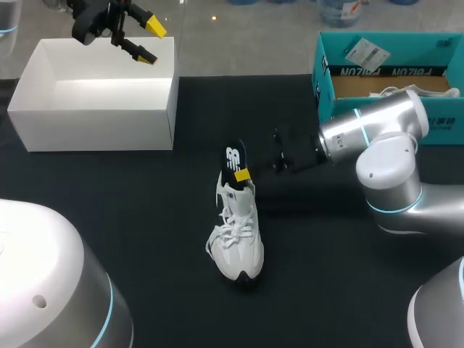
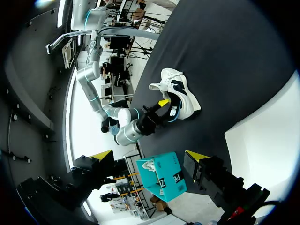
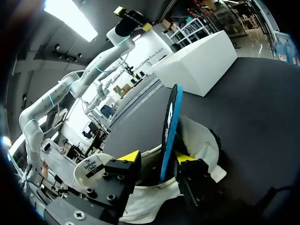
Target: Take the shoe out of the shoebox, open the shoe tongue, remove and reinsert the insole, then place the shoe into the shoebox
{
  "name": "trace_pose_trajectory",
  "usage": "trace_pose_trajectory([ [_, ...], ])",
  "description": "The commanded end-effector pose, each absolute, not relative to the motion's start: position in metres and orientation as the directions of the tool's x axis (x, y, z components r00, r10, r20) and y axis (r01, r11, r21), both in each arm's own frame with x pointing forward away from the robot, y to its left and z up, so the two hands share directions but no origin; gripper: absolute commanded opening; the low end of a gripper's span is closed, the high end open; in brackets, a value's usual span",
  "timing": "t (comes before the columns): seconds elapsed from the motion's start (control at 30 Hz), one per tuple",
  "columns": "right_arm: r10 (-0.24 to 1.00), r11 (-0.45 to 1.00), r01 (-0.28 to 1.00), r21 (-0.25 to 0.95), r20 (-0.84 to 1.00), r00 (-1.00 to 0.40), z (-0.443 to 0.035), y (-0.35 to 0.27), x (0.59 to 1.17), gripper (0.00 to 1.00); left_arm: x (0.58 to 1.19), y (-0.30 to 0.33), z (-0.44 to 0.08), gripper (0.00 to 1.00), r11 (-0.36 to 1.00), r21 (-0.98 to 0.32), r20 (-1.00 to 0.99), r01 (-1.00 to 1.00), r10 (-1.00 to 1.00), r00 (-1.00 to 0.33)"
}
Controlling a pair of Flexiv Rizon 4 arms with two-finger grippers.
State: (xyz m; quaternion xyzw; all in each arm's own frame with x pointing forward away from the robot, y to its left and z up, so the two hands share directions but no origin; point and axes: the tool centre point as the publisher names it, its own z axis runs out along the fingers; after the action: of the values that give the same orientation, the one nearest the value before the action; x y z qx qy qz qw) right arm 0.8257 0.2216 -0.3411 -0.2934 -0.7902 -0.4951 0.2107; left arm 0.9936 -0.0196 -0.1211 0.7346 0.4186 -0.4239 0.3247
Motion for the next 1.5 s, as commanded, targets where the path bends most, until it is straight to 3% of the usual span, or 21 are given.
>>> trace_pose_trajectory([
  [0.03, 0.259, 0.370, 0.666, 0.648, 0.617, -0.743, -0.332, 0.222, 0.836, 0.42, 0.995, -0.019, -0.121, 1.00, -0.442, 0.121, -0.894, 0.889, 0.341, 0.292],
  [0.17, 0.258, 0.378, 0.657, 0.652, 0.608, -0.751, -0.329, 0.221, 0.847, 0.33, 0.995, -0.019, -0.121, 1.00, -0.442, 0.121, -0.894, 0.889, 0.341, 0.292],
  [0.23, 0.259, 0.379, 0.656, 0.653, 0.606, -0.752, -0.329, 0.220, 0.852, 0.21, 0.995, -0.019, -0.121, 1.00, -0.442, 0.121, -0.894, 0.889, 0.341, 0.292],
  [0.3, 0.257, 0.379, 0.656, 0.653, 0.606, -0.752, -0.331, 0.220, 0.855, 0.03, 0.995, -0.019, -0.121, 1.00, -0.442, 0.121, -0.894, 0.889, 0.341, 0.292],
  [0.33, 0.252, 0.382, 0.657, 0.649, 0.611, -0.750, -0.332, 0.220, 0.856, 0.00, 0.995, -0.019, -0.121, 1.00, -0.442, 0.121, -0.894, 0.889, 0.341, 0.292],
  [1.2, 0.232, 0.376, 0.752, 0.541, 0.731, -0.642, -0.367, 0.228, 0.806, 0.00, 0.995, -0.019, -0.121, 1.00, -0.442, 0.121, -0.894, 0.889, 0.341, 0.292],
  [1.23, 0.235, 0.373, 0.750, 0.546, 0.727, -0.646, -0.365, 0.227, 0.806, 0.03, 0.995, -0.019, -0.121, 1.00, -0.442, 0.121, -0.894, 0.889, 0.341, 0.292],
  [1.27, 0.242, 0.368, 0.744, 0.558, 0.714, -0.656, -0.361, 0.225, 0.807, 0.43, 0.995, -0.019, -0.121, 1.00, -0.442, 0.121, -0.894, 0.889, 0.341, 0.292],
  [1.37, 0.255, 0.368, 0.726, 0.581, 0.688, -0.679, -0.351, 0.224, 0.812, 0.46, 0.995, -0.019, -0.121, 1.00, -0.442, 0.121, -0.894, 0.889, 0.341, 0.292],
  [1.5, 0.251, 0.386, 0.703, 0.597, 0.665, -0.703, -0.341, 0.225, 0.823, 0.43, 0.995, -0.019, -0.121, 1.00, -0.442, 0.121, -0.894, 0.889, 0.341, 0.292],
])
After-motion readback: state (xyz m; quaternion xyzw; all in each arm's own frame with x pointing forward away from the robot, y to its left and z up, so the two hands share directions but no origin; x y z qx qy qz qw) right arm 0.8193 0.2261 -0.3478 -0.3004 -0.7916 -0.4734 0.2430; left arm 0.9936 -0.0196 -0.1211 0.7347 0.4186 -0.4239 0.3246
